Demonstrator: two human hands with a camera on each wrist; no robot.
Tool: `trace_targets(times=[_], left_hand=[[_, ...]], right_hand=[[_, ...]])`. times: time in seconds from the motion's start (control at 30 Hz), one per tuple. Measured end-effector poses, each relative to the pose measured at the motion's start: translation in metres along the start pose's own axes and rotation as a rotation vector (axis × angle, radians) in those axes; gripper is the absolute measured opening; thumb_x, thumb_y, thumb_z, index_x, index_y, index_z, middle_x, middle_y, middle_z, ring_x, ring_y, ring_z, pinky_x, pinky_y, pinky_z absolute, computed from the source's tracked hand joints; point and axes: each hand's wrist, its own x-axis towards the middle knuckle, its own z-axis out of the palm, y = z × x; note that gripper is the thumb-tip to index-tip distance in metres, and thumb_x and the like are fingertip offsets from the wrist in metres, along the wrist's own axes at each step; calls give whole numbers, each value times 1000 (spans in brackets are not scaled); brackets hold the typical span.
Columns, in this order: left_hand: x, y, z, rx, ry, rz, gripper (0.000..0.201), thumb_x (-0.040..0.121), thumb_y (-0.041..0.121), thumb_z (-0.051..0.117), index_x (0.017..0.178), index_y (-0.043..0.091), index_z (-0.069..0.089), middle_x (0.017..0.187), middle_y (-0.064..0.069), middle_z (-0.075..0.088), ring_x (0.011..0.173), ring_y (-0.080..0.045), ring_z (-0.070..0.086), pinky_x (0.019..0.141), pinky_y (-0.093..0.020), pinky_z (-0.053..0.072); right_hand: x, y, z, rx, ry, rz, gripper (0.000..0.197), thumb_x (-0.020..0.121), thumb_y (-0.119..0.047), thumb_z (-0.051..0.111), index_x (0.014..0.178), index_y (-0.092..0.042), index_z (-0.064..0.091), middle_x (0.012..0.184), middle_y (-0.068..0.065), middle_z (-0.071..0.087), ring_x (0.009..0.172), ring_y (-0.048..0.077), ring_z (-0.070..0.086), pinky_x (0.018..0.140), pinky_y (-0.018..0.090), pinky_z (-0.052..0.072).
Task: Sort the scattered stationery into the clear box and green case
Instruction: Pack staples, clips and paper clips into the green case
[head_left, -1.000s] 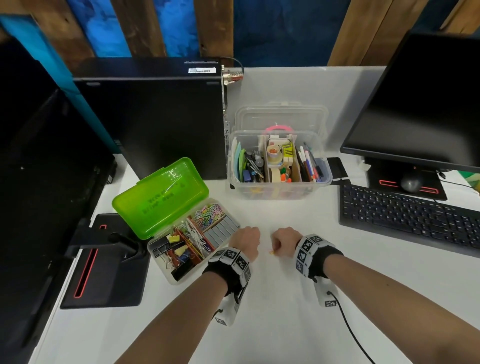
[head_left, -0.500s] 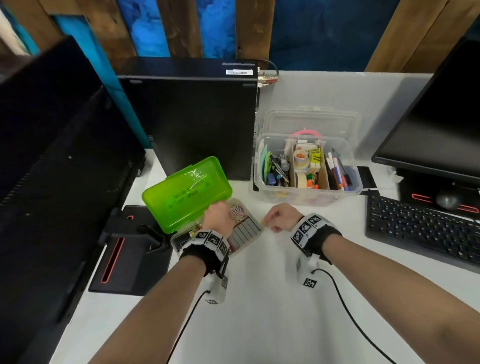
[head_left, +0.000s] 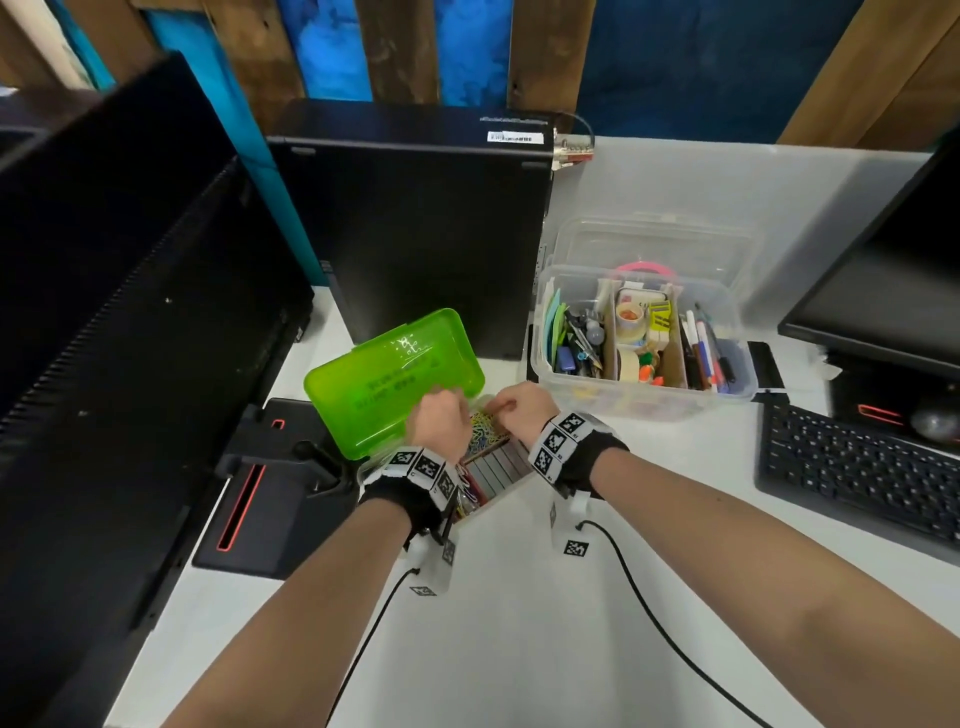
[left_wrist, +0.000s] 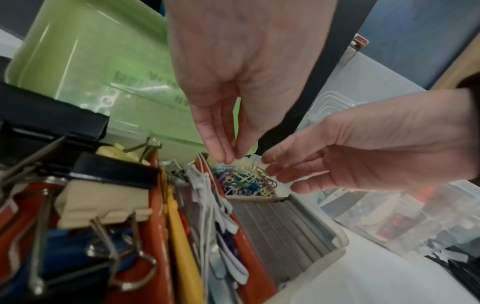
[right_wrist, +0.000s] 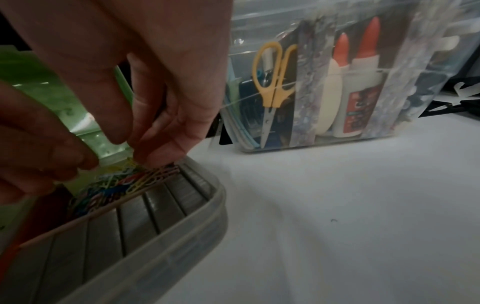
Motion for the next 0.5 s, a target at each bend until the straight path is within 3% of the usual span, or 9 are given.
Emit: trace_targets(times=[0.1, 0.17, 0.27, 0.33, 0.4, 0.5], left_hand=[[-5, -4, -18, 139, 213, 99, 26, 90, 18, 52, 116, 19, 55, 121, -4, 47, 118, -24, 41, 102, -39, 36], [-4, -14, -29, 250, 341, 94, 38, 88, 21, 53, 125, 20, 48, 126, -5, 42, 120, -25, 37, 105, -42, 28], [0, -32, -36, 286, 465, -21, 49, 86, 16, 56, 133, 12, 42, 137, -12, 40, 130, -29, 34, 110, -48, 26], [2, -42, -37, 267, 470, -86, 57, 88, 16, 55, 141, 8, 34, 145, -14, 36, 137, -30, 29, 115, -49, 20], [4, -47, -39, 279, 392, -117, 62, 94, 23, 48, 148, 7, 22, 150, -15, 31, 140, -30, 26, 117, -48, 14], [3, -48, -45, 321, 376, -93, 59, 96, 25, 44, 148, 7, 22, 143, -17, 39, 135, -31, 35, 117, -48, 14]], right_hand=[[-6, 13, -5, 0, 67, -9, 33, 86, 5, 43, 97, -3, 73, 106, 11, 69, 101, 25, 60, 90, 29, 46], [-10, 27, -7, -34, 60, 37, 29, 88, 2, 45, 101, -7, 70, 109, 11, 65, 102, 24, 59, 87, 26, 44], [-16, 41, -9, -92, 10, 64, 20, 92, -14, 52, 106, -12, 66, 111, 11, 58, 100, 25, 60, 86, 28, 46], [-18, 40, -11, -103, -16, 53, 22, 95, -20, 52, 110, -12, 65, 113, 11, 56, 101, 25, 60, 88, 30, 47], [-20, 37, -12, -88, -13, 32, 23, 95, -20, 51, 110, -10, 66, 115, 12, 57, 102, 26, 60, 91, 31, 46], [-24, 33, -13, -72, -7, -4, 24, 94, -20, 51, 109, -9, 66, 115, 16, 58, 101, 28, 60, 91, 32, 45]])
